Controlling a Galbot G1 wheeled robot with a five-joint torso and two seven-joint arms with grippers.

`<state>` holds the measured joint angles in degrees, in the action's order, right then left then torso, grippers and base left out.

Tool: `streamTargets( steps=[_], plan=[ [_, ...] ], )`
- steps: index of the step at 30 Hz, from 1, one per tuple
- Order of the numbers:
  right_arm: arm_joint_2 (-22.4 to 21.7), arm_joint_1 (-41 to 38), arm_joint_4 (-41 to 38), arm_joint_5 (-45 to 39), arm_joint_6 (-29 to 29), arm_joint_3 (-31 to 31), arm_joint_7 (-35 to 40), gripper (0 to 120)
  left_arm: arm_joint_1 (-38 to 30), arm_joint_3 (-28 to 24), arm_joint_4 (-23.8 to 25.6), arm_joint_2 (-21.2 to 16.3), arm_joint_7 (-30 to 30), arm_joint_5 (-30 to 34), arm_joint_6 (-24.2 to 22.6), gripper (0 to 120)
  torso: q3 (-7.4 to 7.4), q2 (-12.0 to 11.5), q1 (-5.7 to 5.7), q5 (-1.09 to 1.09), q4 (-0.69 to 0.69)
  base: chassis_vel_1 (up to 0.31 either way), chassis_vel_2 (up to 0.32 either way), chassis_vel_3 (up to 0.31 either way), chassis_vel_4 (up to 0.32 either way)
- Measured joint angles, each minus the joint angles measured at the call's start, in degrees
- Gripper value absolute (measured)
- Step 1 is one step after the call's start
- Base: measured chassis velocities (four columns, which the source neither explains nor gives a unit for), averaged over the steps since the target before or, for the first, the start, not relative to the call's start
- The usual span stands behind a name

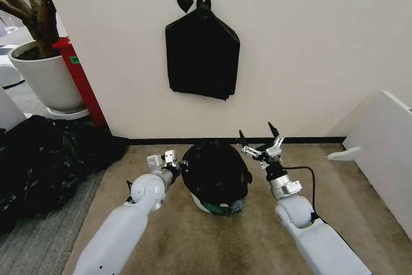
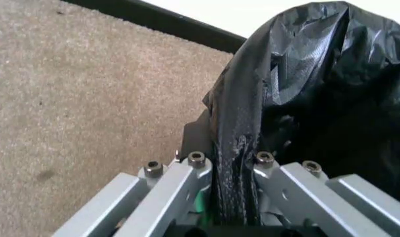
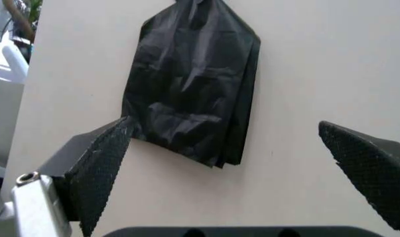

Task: Place the garbage bag over the trash bin.

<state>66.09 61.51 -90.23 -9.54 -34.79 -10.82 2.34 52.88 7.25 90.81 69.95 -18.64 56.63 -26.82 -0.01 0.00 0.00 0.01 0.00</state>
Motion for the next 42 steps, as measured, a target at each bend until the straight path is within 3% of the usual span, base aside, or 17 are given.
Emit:
streamTargets(
  steps=[11,19,27,31,34,42],
  plan=[
    [0.5,1.6,0.2,1.2,-0.4,-0.1,-0.4,100,3.9,2.9,5.6,-0.6,-1.0,-0.3,0.5,40,0.0,0.0,0.0,-0.01,0.01,0.0,0.0,0.0,0.0],
    [0.9,2.7,0.2,2.3,-0.5,-0.2,-0.4,100,6.5,3.7,9.5,-2.2,-2.5,0.3,-2.0,70,0.0,0.0,0.0,-0.01,0.0,0.0,0.0,0.0,0.0],
    [1.1,3.4,-0.1,2.4,-0.5,-1.2,-0.4,100,8.5,4.8,11.9,-3.1,-4.7,5.9,-4.6,97,0.01,0.0,0.0,-0.02,0.0,0.0,0.0,0.0,0.0],
    [1.0,3.9,-0.4,2.2,-0.6,-2.0,-0.3,100,9.0,8.9,13.4,-2.4,-5.3,13.2,-7.6,100,0.01,0.0,0.0,-0.01,0.0,0.0,0.0,0.0,0.0],
    [1.0,4.1,-0.5,2.1,-0.6,-2.3,-0.3,100,8.6,10.7,13.4,-2.2,-5.4,14.0,-9.8,100,0.01,0.0,0.0,-0.02,0.0,0.0,0.0,0.0,0.0],
    [1.3,4.6,-0.6,2.0,-0.6,-2.2,-0.3,100,7.2,15.2,7.8,-2.0,-4.1,20.7,-15.4,100,0.01,0.0,0.0,-0.01,0.0,0.0,0.0,0.0,0.0]
  ],
)
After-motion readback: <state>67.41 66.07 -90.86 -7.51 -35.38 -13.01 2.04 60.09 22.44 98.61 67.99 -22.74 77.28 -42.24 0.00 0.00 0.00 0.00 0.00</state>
